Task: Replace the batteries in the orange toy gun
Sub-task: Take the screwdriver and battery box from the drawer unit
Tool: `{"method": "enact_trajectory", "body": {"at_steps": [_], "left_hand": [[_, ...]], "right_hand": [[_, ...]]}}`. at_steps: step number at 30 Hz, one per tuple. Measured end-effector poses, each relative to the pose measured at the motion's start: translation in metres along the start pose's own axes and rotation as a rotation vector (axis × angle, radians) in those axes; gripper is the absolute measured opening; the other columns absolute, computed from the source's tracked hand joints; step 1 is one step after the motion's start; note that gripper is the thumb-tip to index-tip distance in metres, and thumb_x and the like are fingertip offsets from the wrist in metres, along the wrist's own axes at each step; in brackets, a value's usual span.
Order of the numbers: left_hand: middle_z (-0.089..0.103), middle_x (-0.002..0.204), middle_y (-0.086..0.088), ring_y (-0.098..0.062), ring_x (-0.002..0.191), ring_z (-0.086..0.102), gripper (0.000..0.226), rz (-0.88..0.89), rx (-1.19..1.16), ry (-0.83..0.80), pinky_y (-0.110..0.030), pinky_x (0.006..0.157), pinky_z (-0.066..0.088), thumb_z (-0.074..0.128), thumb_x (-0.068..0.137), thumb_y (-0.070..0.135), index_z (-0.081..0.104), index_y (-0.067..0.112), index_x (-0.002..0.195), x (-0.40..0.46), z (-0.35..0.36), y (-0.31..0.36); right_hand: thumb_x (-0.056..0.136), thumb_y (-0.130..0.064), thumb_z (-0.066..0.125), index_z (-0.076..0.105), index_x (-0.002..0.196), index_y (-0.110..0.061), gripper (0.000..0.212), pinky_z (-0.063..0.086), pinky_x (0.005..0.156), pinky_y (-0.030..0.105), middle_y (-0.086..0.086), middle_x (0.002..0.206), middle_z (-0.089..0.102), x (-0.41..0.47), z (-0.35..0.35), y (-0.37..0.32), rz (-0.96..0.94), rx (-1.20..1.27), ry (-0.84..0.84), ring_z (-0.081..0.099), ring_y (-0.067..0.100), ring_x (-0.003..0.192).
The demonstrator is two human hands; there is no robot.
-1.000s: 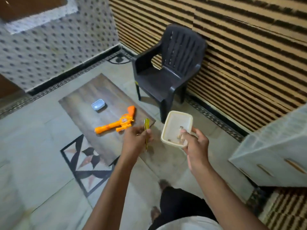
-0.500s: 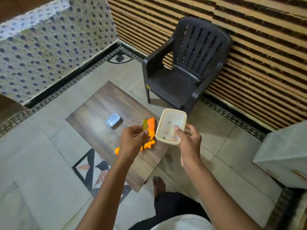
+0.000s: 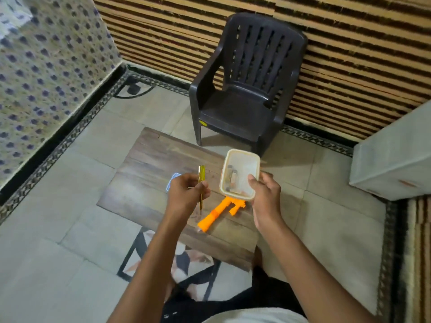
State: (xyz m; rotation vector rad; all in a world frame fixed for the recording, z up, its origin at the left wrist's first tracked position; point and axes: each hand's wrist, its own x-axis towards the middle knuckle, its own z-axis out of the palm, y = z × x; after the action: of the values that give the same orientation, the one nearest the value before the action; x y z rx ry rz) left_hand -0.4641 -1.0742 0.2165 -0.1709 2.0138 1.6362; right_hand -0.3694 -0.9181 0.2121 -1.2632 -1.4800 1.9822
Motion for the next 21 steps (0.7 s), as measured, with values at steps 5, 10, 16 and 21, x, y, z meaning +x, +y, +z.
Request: {"method": "enact_trajectory", "body": {"at_steps": [5, 10, 16, 21], "left_hand": [[0.067, 0.083, -0.019, -0.027, 0.069, 0.075, 0.010, -0.005, 0.079, -0.124, -0.041, 0.076, 0.064, 0.069, 0.093, -0.001, 0.067, -0.008, 0.100, 0.009, -0.093, -0.009], [0.063, 0.080, -0.015, -0.022, 0.062, 0.073, 0.005, -0.019, 0.129, -0.157, -0.042, 0.075, 0.064, 0.070, 0.092, -0.002, 0.065, -0.003, 0.092, 0.027, -0.157, -0.004], [0.062, 0.087, -0.018, -0.027, 0.069, 0.073, 0.004, -0.014, 0.204, -0.164, -0.041, 0.074, 0.065, 0.069, 0.093, -0.001, 0.065, -0.001, 0.095, 0.071, -0.198, 0.000], [0.069, 0.085, -0.011, -0.030, 0.081, 0.074, 0.007, 0.030, 0.413, -0.110, -0.050, 0.076, 0.064, 0.076, 0.090, 0.012, 0.071, 0.008, 0.093, 0.121, -0.218, -0.014]], "right_hand": [[0.073, -0.032, 0.073, 0.075, 0.113, -0.016, 0.043, 0.053, 0.100, 0.065, 0.015, 0.116, 0.075, -0.062, 0.064, 0.038, 0.051, 0.085, 0.150, 0.071, 0.040, 0.110], [0.076, -0.031, 0.071, 0.077, 0.104, -0.023, 0.030, 0.056, 0.095, 0.063, 0.010, 0.111, 0.076, -0.103, 0.117, 0.060, 0.079, 0.097, 0.193, 0.072, 0.039, 0.106], [0.068, -0.051, 0.073, 0.064, 0.087, -0.028, 0.031, 0.054, 0.093, 0.068, 0.019, 0.110, 0.072, -0.095, 0.168, 0.095, 0.123, 0.034, 0.214, 0.068, 0.044, 0.107], [0.084, -0.036, 0.072, 0.061, 0.090, -0.023, 0.018, 0.059, 0.087, 0.052, 0.012, 0.093, 0.069, -0.075, 0.216, 0.107, 0.166, -0.057, 0.266, 0.069, 0.036, 0.091]]}}
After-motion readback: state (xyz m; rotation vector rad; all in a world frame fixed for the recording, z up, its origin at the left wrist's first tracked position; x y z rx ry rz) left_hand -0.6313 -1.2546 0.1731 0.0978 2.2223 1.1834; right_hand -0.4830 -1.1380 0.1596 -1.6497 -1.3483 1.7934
